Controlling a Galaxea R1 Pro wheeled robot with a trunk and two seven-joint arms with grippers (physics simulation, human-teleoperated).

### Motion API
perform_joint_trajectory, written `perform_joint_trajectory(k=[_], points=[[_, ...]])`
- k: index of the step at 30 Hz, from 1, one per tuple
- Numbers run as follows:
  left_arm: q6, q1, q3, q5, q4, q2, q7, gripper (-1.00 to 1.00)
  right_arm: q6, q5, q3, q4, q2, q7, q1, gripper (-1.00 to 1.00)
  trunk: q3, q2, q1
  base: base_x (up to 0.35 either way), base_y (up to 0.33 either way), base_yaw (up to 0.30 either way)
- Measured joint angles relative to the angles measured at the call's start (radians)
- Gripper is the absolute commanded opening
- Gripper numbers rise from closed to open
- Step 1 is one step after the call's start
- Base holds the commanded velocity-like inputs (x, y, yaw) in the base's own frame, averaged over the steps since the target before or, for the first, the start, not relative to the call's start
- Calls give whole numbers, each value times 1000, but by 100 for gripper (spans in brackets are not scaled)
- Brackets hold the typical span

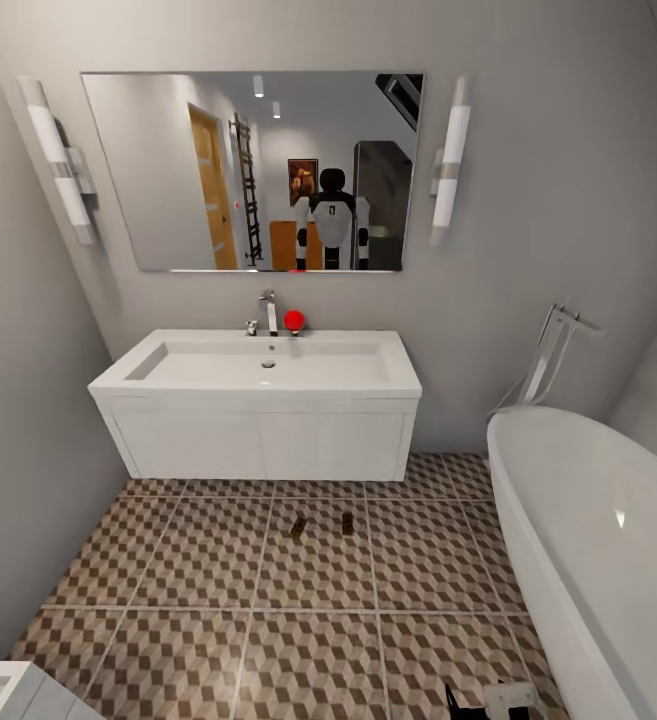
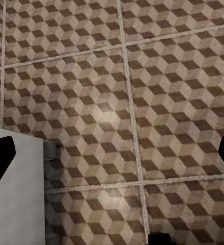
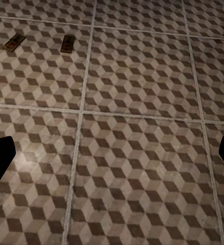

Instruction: Take the four mousetraps from the cabinet in the bathroom and place them on the bathroom floor. Make sure all four end up on the same floor surface, and ensure that at least two of them are either under or directly next to the same bathroom sink.

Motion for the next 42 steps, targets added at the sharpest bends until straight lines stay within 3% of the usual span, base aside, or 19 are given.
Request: perform_joint_trajectory(k=[10,13,19,31,42], points=[[0,0,-1,0,0,0,0,100,0,0,0,0,-1,0,0,100,0,0,0,0,0,0],[17,17,18,0,0,16,13,100,17,6,6,1,16,-8,1,100,0,0,0,0,0,0],[51,39,52,0,0,11,2,100,51,6,4,1,39,-1,1,100,0,0,0,0,0,0],[5,43,-16,1,0,8,-7,100,-4,6,5,0,43,3,2,100,0,0,0,0,0,0],[4,43,-21,2,-3,3,-2,100,-7,7,4,-2,47,5,2,100,0,0,0,0,0,0]])
